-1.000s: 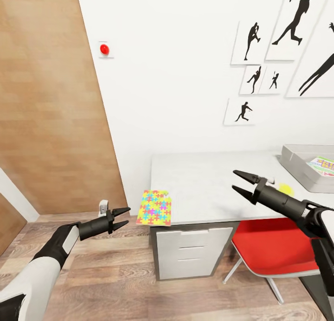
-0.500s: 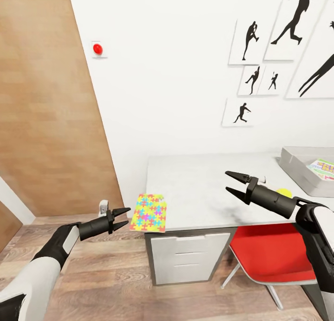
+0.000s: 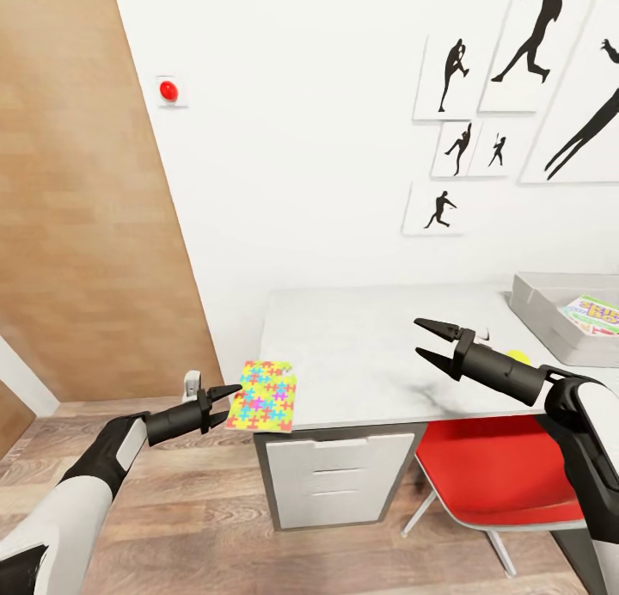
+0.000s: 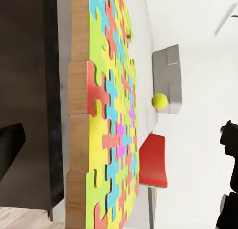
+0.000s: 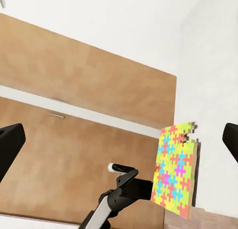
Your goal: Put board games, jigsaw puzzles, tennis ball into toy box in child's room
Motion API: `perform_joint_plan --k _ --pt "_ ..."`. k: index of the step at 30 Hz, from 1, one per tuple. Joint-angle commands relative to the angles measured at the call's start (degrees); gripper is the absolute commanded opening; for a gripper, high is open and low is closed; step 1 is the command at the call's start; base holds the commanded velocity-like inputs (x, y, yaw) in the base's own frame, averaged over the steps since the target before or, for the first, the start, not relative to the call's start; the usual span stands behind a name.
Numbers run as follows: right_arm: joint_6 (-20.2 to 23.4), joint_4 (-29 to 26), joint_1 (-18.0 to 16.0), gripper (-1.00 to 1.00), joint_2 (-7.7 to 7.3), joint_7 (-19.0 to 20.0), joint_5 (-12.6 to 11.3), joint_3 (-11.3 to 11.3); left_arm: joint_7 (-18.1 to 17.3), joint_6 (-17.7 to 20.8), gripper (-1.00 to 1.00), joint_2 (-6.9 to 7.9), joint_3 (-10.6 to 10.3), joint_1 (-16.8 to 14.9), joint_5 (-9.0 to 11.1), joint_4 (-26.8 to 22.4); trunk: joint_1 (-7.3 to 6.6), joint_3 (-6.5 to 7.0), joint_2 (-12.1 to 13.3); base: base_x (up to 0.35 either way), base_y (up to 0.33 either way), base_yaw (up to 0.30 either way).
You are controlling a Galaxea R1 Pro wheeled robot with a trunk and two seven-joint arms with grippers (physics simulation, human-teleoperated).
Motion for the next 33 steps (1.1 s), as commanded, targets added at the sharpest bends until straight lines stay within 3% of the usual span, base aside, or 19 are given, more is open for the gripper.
perform_joint_plan --k 1,33 --pt "0.2 0.0 0.0 1.00 0.00 -0.6 -0.6 0.0 -0.1 0.3 1.00 0.00 0.1 0.0 0.1 0.0 0.00 -0.05 0.0 0.000 -0.006 0.000" --pt "0.2 0.0 0.0 1.00 0.01 -0.6 -0.6 0.0 -0.2 0.4 1.00 0.07 0.4 0.0 0.1 2.0 0.00 -0.05 0.0 0.000 0.000 0.000"
